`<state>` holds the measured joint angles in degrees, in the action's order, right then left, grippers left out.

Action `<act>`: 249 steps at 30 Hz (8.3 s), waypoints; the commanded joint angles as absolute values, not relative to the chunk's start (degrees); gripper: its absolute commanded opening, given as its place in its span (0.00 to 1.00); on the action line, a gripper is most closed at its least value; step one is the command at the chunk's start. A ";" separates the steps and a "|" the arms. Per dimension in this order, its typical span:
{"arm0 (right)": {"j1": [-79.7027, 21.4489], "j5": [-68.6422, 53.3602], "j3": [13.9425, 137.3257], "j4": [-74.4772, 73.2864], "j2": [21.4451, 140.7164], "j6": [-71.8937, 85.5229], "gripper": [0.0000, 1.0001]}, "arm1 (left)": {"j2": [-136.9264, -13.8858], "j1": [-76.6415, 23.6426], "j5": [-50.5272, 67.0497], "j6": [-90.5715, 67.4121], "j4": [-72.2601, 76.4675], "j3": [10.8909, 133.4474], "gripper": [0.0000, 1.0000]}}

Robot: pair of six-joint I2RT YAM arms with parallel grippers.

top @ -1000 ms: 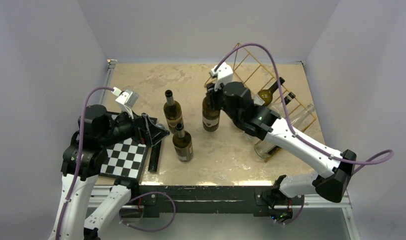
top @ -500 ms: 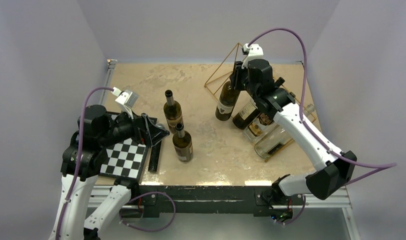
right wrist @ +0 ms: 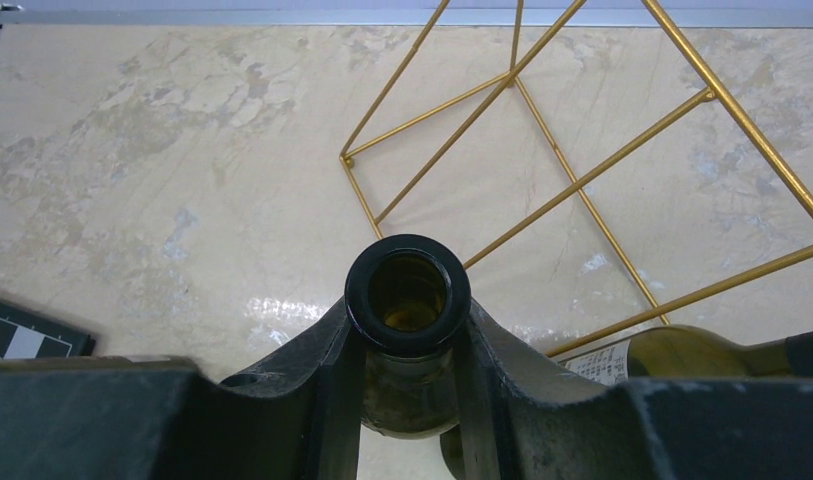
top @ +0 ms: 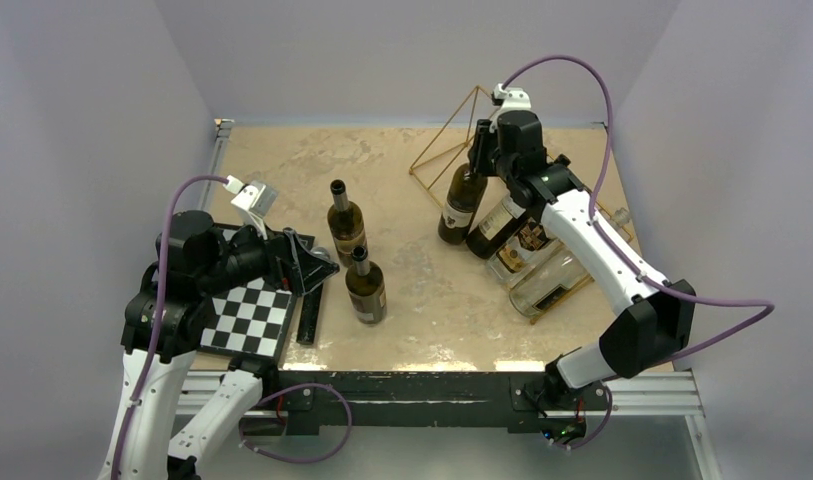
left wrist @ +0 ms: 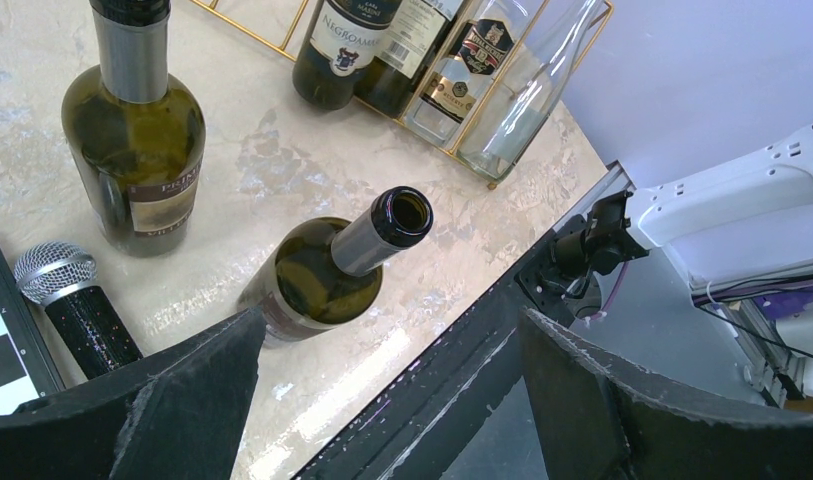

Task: Put the wine bottle on the wine rack

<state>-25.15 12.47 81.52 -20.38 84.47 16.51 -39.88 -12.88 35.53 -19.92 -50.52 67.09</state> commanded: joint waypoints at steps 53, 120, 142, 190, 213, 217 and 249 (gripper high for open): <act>-17.97 27.52 83.14 -22.80 91.77 38.26 0.28 | -39.56 -13.73 35.18 -19.56 -48.94 66.80 0.99; -61.31 1.68 64.93 3.55 71.39 8.92 0.81 | -32.62 -13.71 30.56 -18.50 -57.17 70.01 0.99; -72.13 25.38 54.89 25.08 79.39 7.65 0.70 | -34.39 -13.71 28.92 -17.10 -59.85 69.10 0.99; -46.77 28.39 85.93 13.01 78.58 -5.45 0.00 | -36.08 -13.71 30.58 -19.06 -57.21 68.74 0.99; -34.31 25.42 100.99 -2.37 96.77 13.33 0.00 | -38.98 -13.71 32.35 -19.53 -55.14 67.94 0.99; -33.60 27.03 101.70 -1.18 98.95 13.49 0.00 | -38.00 -13.73 35.21 -21.92 -52.31 65.96 0.99; -26.22 27.15 101.89 -0.67 108.36 21.07 0.00 | -41.26 -13.72 36.48 -21.88 -51.24 66.50 0.99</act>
<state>-26.79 27.42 100.77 -7.01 109.23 18.37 -41.60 -13.32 35.38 -21.04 -53.58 65.67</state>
